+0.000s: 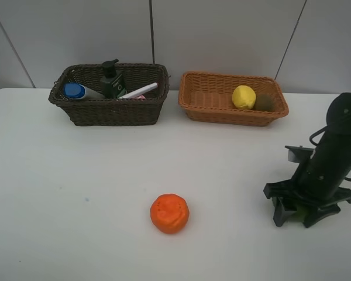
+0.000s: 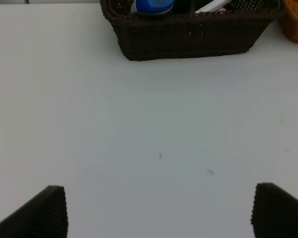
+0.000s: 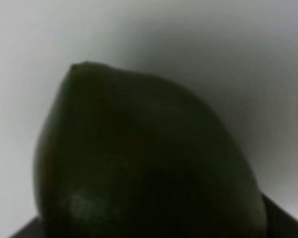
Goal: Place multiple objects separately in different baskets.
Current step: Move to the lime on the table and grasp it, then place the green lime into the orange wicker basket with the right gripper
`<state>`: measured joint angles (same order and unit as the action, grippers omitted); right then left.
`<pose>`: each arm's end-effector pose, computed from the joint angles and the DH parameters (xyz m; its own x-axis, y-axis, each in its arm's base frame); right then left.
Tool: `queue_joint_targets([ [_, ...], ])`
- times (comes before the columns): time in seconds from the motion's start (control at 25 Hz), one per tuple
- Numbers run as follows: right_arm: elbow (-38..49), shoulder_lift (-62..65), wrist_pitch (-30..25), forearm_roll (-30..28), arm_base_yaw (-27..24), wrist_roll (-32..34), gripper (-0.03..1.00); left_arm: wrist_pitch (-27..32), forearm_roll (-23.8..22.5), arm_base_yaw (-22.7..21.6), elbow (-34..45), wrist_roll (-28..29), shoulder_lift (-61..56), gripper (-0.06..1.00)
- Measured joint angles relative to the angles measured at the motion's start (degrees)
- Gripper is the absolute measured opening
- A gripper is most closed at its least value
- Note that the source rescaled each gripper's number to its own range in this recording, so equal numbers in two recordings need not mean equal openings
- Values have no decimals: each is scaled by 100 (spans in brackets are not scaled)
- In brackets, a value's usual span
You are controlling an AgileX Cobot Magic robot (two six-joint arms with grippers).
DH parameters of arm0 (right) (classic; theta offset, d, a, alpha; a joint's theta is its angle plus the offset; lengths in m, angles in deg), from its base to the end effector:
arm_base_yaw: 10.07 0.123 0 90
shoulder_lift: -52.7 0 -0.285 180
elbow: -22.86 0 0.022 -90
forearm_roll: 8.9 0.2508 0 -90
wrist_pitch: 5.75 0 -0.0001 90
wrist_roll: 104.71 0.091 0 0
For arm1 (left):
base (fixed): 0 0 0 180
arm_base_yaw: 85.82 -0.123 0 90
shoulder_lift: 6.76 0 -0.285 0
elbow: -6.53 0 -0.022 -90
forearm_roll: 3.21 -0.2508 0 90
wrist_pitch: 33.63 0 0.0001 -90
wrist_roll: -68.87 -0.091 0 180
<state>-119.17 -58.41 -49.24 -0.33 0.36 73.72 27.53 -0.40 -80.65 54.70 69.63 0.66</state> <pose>0.2256 0.0510 0.0966 -0.9708 -0.0964 0.2196 -0.0799 0.9934 0.0826 -0.0073 -0.0033 0.2787 -0.4522 0.0039 -0.8919 0.1116 0.9924 -0.0523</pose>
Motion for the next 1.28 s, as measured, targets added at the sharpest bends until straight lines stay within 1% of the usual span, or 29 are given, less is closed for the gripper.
queue_joint_targets([
  [0.04, 0, 0, -5, 0, 0, 0, 1, 0, 0, 0, 0, 0, 0, 97],
  [0.24, -36, -19, -137, -34, 0, -5, 0, 0, 0, 0, 0, 0, 0, 97],
  [0.36, -232, -28, -441, -168, 0, -5, 0, 0, 0, 0, 0, 0, 0, 97],
  [0.52, -702, 407, -782, -227, 0, -5, 0, 0, 0, 0, 0, 0, 0, 97],
  [0.68, -1599, 879, -1022, -278, 0, -5, 0, 0, 0, 0, 0, 0, 0, 97],
  [0.88, -2871, 707, -1036, -260, 0, -5, 0, 0, 0, 0, 0, 0, 0, 97],
  [1.04, -3917, 1, -1043, -202, 80, -5, 0, 0, 0, 0, 0, 0, 0, 97],
  [1.28, -5636, -1433, -1049, -195, 523, -5, 0, 0, 0, 0, 0, 0, 0, 97],
])
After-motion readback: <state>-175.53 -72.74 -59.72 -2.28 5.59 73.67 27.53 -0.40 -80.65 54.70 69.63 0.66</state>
